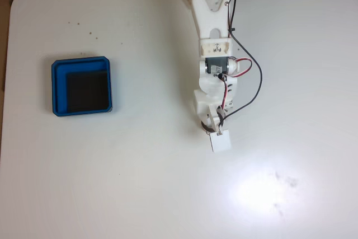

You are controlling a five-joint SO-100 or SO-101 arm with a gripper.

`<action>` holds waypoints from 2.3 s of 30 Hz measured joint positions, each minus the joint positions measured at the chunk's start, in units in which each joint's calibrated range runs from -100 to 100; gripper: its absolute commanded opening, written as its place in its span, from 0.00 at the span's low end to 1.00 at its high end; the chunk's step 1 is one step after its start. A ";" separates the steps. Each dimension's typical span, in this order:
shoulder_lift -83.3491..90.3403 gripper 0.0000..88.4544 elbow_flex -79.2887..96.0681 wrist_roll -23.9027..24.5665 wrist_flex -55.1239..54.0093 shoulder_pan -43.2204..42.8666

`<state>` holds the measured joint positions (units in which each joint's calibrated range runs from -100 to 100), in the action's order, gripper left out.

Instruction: Pick the red roll and drop it in the blue box

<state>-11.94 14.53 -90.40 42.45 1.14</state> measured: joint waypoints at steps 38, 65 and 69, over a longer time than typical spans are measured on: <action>-3.22 0.26 -0.36 -0.17 4.11 0.00; -3.22 0.00 -0.36 -0.08 4.11 0.00; -3.22 0.01 -0.36 -0.08 4.19 0.00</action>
<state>-15.16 14.17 -90.48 46.63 1.14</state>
